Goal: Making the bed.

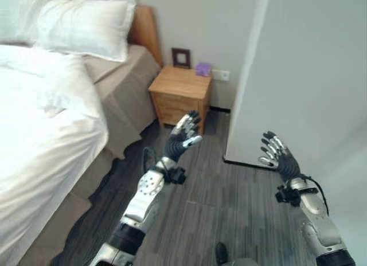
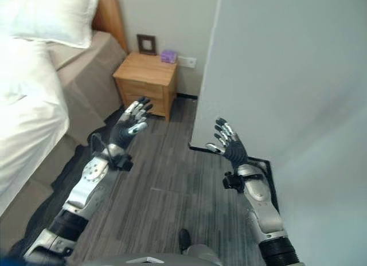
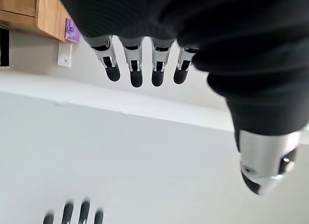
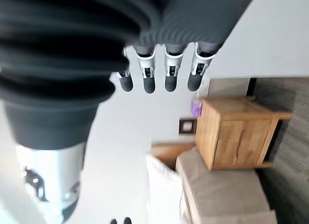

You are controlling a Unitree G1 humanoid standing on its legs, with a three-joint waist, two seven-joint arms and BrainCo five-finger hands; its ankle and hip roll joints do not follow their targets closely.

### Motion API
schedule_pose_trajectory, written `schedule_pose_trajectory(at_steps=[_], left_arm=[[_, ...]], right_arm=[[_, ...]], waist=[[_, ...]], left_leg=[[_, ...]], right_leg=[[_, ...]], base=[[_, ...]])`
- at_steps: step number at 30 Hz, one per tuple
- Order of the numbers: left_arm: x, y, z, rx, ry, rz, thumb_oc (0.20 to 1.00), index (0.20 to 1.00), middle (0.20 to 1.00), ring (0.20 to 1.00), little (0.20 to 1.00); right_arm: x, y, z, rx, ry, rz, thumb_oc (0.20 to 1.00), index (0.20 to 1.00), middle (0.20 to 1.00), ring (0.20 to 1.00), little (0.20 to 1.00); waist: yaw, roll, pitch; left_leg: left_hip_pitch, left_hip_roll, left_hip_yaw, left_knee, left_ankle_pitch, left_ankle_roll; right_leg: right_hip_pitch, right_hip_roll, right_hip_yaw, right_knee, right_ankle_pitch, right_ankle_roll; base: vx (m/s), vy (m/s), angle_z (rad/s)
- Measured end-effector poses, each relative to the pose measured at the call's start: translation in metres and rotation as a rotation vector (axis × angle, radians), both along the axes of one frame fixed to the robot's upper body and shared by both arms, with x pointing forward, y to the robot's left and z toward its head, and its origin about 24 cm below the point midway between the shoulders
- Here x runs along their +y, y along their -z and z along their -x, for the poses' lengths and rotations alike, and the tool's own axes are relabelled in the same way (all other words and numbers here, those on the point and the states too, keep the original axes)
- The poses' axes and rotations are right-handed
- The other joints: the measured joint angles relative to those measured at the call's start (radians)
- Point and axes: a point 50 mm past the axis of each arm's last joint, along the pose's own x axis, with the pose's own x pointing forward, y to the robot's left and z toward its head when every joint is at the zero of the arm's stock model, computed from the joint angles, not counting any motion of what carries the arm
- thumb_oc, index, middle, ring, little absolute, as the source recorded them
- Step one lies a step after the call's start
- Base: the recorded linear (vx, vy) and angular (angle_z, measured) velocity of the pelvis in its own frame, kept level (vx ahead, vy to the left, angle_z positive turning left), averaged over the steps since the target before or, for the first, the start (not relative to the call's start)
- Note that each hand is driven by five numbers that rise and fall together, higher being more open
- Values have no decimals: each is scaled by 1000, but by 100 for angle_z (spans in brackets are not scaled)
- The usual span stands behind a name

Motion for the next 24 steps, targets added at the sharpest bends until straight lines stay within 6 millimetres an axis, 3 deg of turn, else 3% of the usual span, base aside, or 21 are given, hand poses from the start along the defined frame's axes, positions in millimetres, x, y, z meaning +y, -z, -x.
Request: schedule_pose_trajectory(at_steps=[1, 2, 5, 9, 10, 12, 14, 15, 16, 18, 20, 22, 23, 24], left_arm=[[-2, -4, -1, -19, 15, -4, 1000, 1000, 1000, 1000, 1000], [-7, -7, -3, -29, 39, -20, 1000, 1000, 1000, 1000, 1000], [-11, -10, 0, -45, 64, -23, 1000, 1000, 1000, 1000, 1000], [-10, -5, 1, -26, 60, -33, 1000, 1000, 1000, 1000, 1000], [-11, -7, -1, -30, 63, -34, 1000, 1000, 1000, 1000, 1000], [-13, -9, -2, -35, 71, -42, 1000, 1000, 1000, 1000, 1000], [-18, -8, -6, -32, 84, -65, 1000, 1000, 1000, 1000, 1000], [-18, -7, -6, -28, 83, -75, 1000, 1000, 1000, 1000, 1000], [-15, -8, -6, -34, 82, -88, 1000, 1000, 1000, 1000, 1000], [-7, -11, -7, -47, 64, -109, 1000, 1000, 1000, 1000, 1000], [-1, -12, -8, -51, 45, -124, 1000, 1000, 1000, 1000, 1000], [8, -12, -9, -50, 17, -154, 1000, 1000, 1000, 1000, 1000], [10, -9, -10, -40, 2, -146, 1000, 1000, 1000, 1000, 1000], [4, -1, -8, -1, -10, -93, 1000, 1000, 1000, 1000, 1000]], right_arm=[[-2, -8, -4, -30, 10, 12, 1000, 1000, 1000, 1000, 1000], [-5, -10, -4, -44, 29, 10, 1000, 1000, 1000, 1000, 1000], [-2, -13, -5, -65, 44, -19, 1000, 1000, 1000, 1000, 1000], [-3, -11, -4, -56, 53, -17, 1000, 1000, 1000, 1000, 1000], [-4, -14, -5, -69, 56, -14, 1000, 1000, 1000, 1000, 1000], [-4, -11, -2, -59, 58, 5, 1000, 1000, 1000, 1000, 1000], [-5, -9, -1, -51, 62, 15, 1000, 1000, 1000, 1000, 1000], [-4, -8, -1, -50, 60, 17, 1000, 1000, 1000, 1000, 1000], [-3, -11, -3, -63, 58, 17, 1000, 1000, 1000, 1000, 1000], [1, -15, -8, -80, 52, 6, 1000, 1000, 1000, 1000, 1000], [5, -15, -9, -80, 54, -7, 1000, 1000, 1000, 1000, 1000], [9, -14, -9, -78, 46, -19, 1000, 1000, 1000, 1000, 1000], [8, -10, -10, -68, 52, -19, 1000, 1000, 1000, 1000, 1000], [-1, 2, -8, -19, 87, -13, 1000, 1000, 1000, 1000, 1000]], waist=[[2, 21, 4], [-17, 26, 8], [-21, 62, 1], [-25, 58, 4], [-27, 74, 32], [-37, 60, 46], [-46, 39, 64], [-56, 36, 68], [-44, 38, 67], [-11, 46, 66], [7, 38, 62], [13, 7, 45], [11, -6, 38], [2, 8, 29]], left_leg=[[1, 33, 178, -8, -5, 41], [-11, 51, 226, 2, -9, 40], [39, 55, 197, -120, 6, 53], [49, 42, 210, -130, 10, 57], [49, 39, 212, -131, 6, 65], [50, 23, 194, -118, 5, 74], [45, 3, 143, -90, -4, 86], [40, 4, 126, -86, -4, 87], [42, 4, 131, -93, 3, 93], [43, 11, 127, -91, -2, 92], [50, 21, 115, -91, -6, 80], [66, 40, 106, -107, 9, 46], [69, 47, 79, -102, 10, 20], [70, 85, 63, -92, 9, 6]], right_leg=[[7, 7, -46, 0, -13, -10], [12, 10, -86, 0, -25, -10], [15, 44, -105, 0, -41, 7], [15, 35, -95, 3, -36, 19], [-45, 19, -91, 148, -85, 45], [-103, -10, -74, 300, -167, 54], [-167, -37, 24, 464, -230, 81], [-180, -48, 85, 481, -242, 90], [-177, -99, 75, 427, -245, 83], [-162, -172, 28, 328, -209, 99], [-126, -199, 22, 225, -149, 113], [-75, -170, 99, 80, -62, 130], [-61, -165, 116, 70, -4, 165], [-42, -133, 94, 70, -12, 180]], base=[[5, 74, 136], [21, 80, 114], [56, 127, 33], [-6, 131, -12], [-67, 53, 0], [-27, -38, 26], [72, -50, 64], [121, -70, 68], [152, -144, 33], [174, -230, 0], [135, -255, 11], [216, -619, 20], [257, -775, 33], [225, -692, 41]])
